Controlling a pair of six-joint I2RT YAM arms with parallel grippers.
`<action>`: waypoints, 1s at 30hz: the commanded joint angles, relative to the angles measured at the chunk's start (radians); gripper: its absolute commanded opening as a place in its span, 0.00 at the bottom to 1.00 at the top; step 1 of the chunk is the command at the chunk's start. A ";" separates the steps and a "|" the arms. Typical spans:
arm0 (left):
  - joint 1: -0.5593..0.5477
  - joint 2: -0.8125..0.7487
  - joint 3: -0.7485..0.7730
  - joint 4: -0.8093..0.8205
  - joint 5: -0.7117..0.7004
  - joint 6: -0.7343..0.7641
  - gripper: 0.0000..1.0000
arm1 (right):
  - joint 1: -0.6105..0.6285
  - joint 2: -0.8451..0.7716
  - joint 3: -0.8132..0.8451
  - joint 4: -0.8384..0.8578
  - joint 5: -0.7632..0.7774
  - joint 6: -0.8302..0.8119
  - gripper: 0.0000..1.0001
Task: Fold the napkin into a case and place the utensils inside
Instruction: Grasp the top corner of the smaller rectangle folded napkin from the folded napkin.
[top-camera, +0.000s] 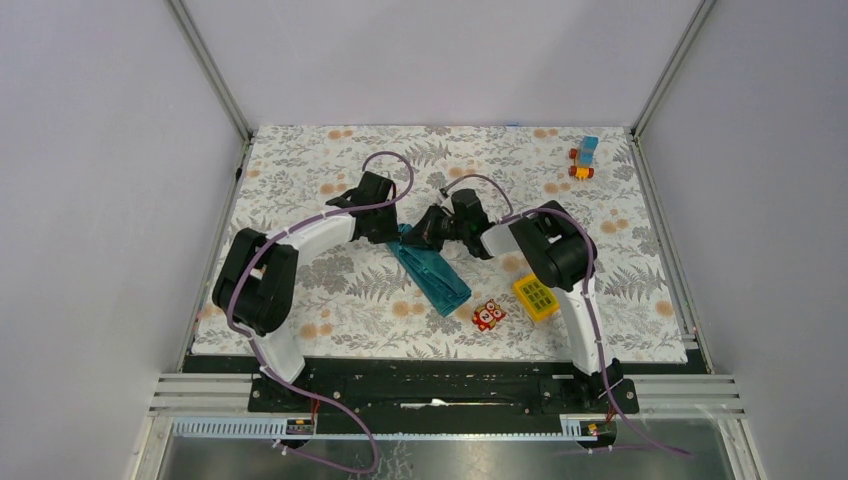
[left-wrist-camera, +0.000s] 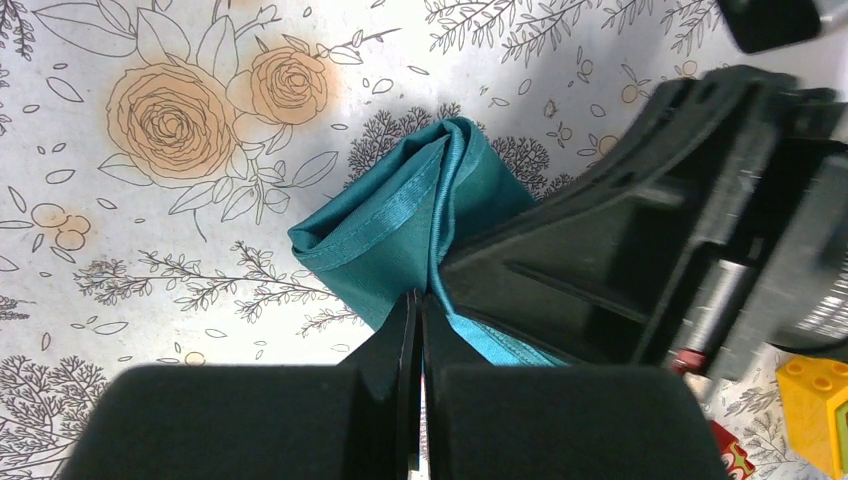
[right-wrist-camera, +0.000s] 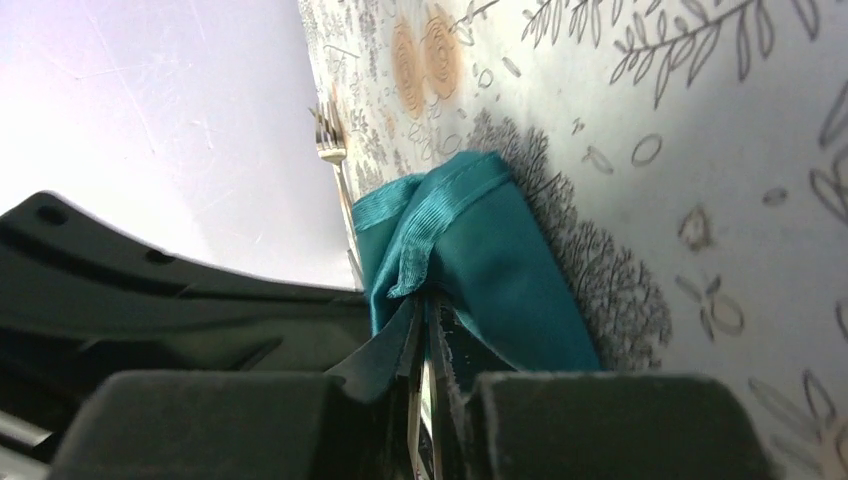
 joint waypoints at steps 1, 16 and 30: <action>-0.001 -0.057 -0.003 0.043 0.028 -0.024 0.00 | 0.042 0.060 0.087 0.019 -0.006 0.012 0.10; 0.012 -0.085 -0.045 0.007 -0.072 -0.043 0.00 | -0.006 -0.036 0.051 -0.101 -0.031 -0.097 0.29; 0.014 -0.081 -0.044 0.026 -0.033 -0.041 0.00 | 0.051 0.068 0.180 -0.128 -0.048 -0.091 0.00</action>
